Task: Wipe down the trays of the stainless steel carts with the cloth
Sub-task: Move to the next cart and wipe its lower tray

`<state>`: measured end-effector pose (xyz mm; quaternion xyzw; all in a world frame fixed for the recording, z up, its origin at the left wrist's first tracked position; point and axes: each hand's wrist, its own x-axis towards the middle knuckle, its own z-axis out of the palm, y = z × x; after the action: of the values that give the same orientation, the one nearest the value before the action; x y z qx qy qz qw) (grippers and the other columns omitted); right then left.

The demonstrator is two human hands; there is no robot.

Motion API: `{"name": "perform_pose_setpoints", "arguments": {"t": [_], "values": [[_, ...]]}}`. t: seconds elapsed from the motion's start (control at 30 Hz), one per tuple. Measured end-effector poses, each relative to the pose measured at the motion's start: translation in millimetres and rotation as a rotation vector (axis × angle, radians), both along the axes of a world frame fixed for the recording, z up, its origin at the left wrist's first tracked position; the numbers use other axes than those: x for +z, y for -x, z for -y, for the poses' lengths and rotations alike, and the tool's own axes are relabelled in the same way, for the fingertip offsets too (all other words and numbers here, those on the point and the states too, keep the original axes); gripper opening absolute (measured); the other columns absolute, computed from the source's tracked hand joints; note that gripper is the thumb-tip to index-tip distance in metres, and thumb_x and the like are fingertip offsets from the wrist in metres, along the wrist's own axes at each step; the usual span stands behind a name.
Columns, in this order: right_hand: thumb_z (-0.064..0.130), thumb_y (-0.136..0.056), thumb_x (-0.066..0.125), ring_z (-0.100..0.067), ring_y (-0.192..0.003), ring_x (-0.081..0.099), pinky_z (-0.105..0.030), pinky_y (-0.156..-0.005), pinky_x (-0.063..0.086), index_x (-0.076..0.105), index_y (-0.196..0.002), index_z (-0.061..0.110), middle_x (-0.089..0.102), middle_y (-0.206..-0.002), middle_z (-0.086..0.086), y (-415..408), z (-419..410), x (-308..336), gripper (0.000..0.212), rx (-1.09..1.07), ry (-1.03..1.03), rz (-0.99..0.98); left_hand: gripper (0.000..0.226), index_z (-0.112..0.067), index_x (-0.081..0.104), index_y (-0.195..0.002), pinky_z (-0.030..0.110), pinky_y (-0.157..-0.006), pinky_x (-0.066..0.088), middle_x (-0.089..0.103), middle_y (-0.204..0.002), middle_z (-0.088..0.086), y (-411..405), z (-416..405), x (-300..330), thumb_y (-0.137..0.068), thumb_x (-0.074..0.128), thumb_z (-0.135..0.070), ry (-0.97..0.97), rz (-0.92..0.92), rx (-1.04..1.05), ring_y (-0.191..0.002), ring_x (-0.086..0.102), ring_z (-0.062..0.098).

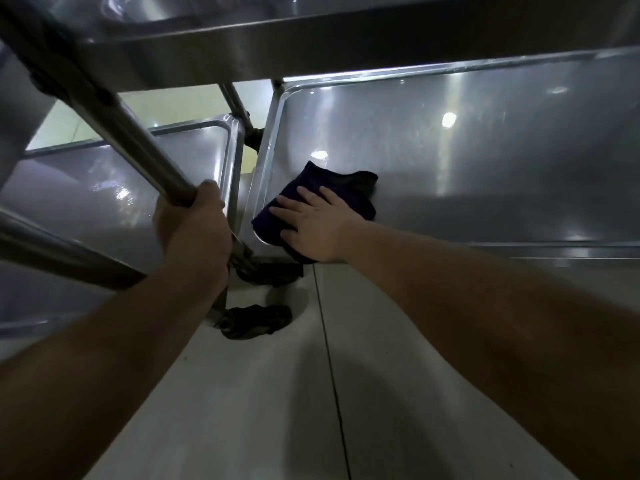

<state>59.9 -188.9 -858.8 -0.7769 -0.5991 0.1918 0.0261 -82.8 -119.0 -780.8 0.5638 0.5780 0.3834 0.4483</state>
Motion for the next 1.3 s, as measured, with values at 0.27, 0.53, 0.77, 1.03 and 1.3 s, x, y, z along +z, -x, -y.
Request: {"name": "perform_pose_setpoints", "arguments": {"t": [0.27, 0.53, 0.77, 1.03, 1.3], "values": [[0.052, -0.107, 0.02, -0.017, -0.158, -0.004, -0.045, -0.126, -0.008, 0.01, -0.163, 0.038, 0.002, -0.171, 0.014, -4, 20, -1, 0.059, -0.036, -0.042, 0.012, 0.039, -0.026, 0.054, -0.136, 0.03, -0.068, 0.047, 0.063, -0.117, 0.0, 30, 33, -21, -0.098, 0.063, -0.035, 0.082, -0.252, -0.162, -0.089, 0.06, 0.011], [0.055, -0.107, 0.017, -0.013, -0.157, -0.009, -0.045, -0.127, -0.009, 0.004, -0.163, 0.039, -0.002, -0.171, 0.015, -55, 115, -2, 0.059, -0.164, -0.013, 0.05, 0.038, -0.031, 0.049, -0.138, 0.029, -0.079, 0.055, 0.055, -0.127, -0.005, 26, 84, -51, -0.103, 0.058, -0.021, 0.082, -0.261, -0.445, -0.098, 0.059, 0.007], [0.054, -0.107, 0.019, -0.01, -0.157, -0.007, -0.043, -0.126, -0.007, 0.003, -0.162, 0.043, -0.003, -0.17, 0.019, -120, 220, -6, 0.058, -0.481, 0.054, 0.095, 0.036, -0.018, 0.055, -0.138, 0.032, -0.102, 0.049, 0.047, -0.138, 0.002, -45, 70, -65, -0.103, 0.056, -0.024, -0.494, -0.499, -0.889, -0.114, 0.054, 0.01], [0.05, -0.106, 0.02, -0.02, -0.158, -0.005, -0.048, -0.126, -0.007, 0.007, -0.164, 0.035, -0.002, -0.172, 0.011, -189, 222, -8, 0.062, -0.937, 0.074, 0.047, 0.046, -0.014, 0.046, -0.146, 0.046, -0.116, 0.034, 0.041, -0.155, 0.009, -102, 80, -103, -0.106, 0.044, -0.036, -0.601, -0.783, -0.905, -0.141, 0.041, 0.03], [0.051, -0.104, 0.018, -0.023, -0.159, -0.004, -0.051, -0.125, -0.007, 0.008, -0.164, 0.032, 0.0, -0.172, 0.011, -208, 97, -7, 0.064, -0.734, 0.045, 0.049, 0.043, -0.013, 0.049, -0.145, 0.043, -0.121, 0.032, 0.048, -0.151, 0.011, -100, 87, -117, -0.108, 0.039, -0.032, -0.669, -0.832, -0.869, -0.142, 0.042, 0.028]]}}
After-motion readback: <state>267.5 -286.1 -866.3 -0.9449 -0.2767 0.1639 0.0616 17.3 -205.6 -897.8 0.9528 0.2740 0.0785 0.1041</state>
